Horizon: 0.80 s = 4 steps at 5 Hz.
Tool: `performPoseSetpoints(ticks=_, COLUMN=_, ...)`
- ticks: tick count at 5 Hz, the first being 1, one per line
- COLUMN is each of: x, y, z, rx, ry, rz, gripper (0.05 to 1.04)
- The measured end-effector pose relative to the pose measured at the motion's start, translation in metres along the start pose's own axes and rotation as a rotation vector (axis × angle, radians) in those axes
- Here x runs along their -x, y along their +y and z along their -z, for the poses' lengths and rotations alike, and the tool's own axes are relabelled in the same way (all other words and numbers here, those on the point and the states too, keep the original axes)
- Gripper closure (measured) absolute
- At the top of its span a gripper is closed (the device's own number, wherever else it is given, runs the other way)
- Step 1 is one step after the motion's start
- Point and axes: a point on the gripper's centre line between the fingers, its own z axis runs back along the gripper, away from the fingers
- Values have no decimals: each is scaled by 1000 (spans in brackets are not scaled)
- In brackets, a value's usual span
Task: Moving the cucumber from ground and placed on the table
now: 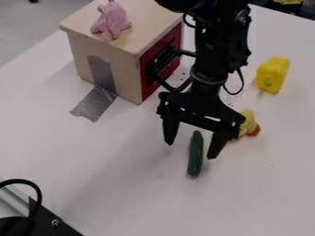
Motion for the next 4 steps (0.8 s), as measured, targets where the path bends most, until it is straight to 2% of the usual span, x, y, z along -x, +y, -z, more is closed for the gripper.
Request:
performPoseSetpoints(ticks=1, x=-3, y=3, z=7, rx=2, ry=-11, rz=-1, gripper=85)
performPoseSetpoints(ticks=3, x=-3, y=5, z=30, rx=-3, ry=38, rz=6, gripper=85)
performPoseSetpoints(ticks=4, x=-5, y=4, z=35, rx=-6, ry=49, rz=10, gripper=129)
